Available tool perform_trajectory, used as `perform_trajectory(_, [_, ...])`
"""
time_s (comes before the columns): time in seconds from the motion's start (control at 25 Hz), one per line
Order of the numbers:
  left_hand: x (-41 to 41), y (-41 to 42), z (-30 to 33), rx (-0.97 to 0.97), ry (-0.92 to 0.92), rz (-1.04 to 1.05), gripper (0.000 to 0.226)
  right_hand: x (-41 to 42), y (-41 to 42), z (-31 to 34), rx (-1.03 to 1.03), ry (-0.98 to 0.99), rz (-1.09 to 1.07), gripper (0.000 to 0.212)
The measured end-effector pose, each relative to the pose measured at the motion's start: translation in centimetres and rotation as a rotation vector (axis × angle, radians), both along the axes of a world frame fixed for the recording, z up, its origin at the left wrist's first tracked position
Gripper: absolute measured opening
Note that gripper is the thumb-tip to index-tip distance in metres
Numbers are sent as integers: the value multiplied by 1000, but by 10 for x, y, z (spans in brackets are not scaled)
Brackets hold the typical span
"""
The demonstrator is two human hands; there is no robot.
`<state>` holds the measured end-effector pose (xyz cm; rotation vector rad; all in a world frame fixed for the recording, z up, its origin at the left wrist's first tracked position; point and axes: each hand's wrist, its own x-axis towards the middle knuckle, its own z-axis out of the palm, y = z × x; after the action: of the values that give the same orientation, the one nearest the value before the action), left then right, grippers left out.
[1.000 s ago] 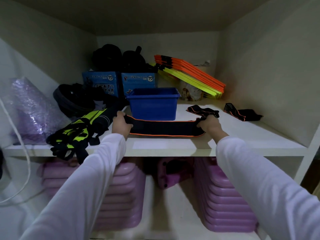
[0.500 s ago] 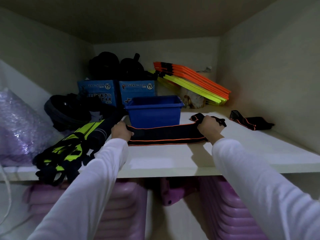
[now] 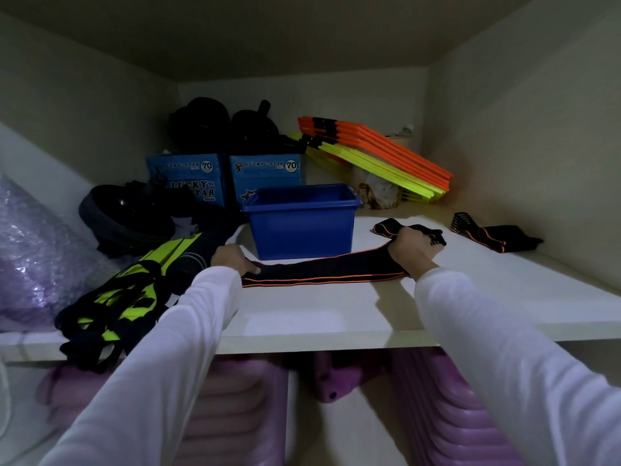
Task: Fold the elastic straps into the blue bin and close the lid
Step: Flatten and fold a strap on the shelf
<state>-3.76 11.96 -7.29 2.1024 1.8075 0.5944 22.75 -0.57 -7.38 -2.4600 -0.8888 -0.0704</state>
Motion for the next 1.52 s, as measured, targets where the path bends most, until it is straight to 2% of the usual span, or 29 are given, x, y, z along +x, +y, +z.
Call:
perform_trajectory(0.28, [-2, 2, -4, 2, 36, -9, 53, 10, 0, -5, -12, -24, -22, 30])
perform_trajectory(0.52, [-4, 7, -5, -19, 30, -14, 57, 17, 1, -10, 8, 5, -21, 39])
perform_trajectory(0.68, [-6, 11, -7, -18, 30, -19, 57, 19, 3, -15, -8, -23, -12, 38])
perform_trajectory(0.88, [-7, 14, -11, -21, 30, -23, 57, 18, 5, -23, -89, -113, 15, 43])
perform_trajectory(1.0, [-6, 17, -11, -61, -12, -28, 58, 16, 6, -22, -103, -331, 0, 43])
perform_trajectory(1.08, [-6, 19, -11, -79, -60, -18, 58, 14, 8, -18, -92, -483, 108, 41])
perform_trajectory(1.24, [-3, 27, -11, -89, -114, 39, 49, 5, 12, -14, -189, -453, 466, 34])
perform_trajectory(1.36, [-1, 31, -12, -84, -79, 47, 48, 4, 13, -19, -282, -504, 519, 36])
perform_trajectory(1.52, [-1, 32, -11, -129, -93, 0, 46, 11, 8, -23, -302, -532, 479, 35])
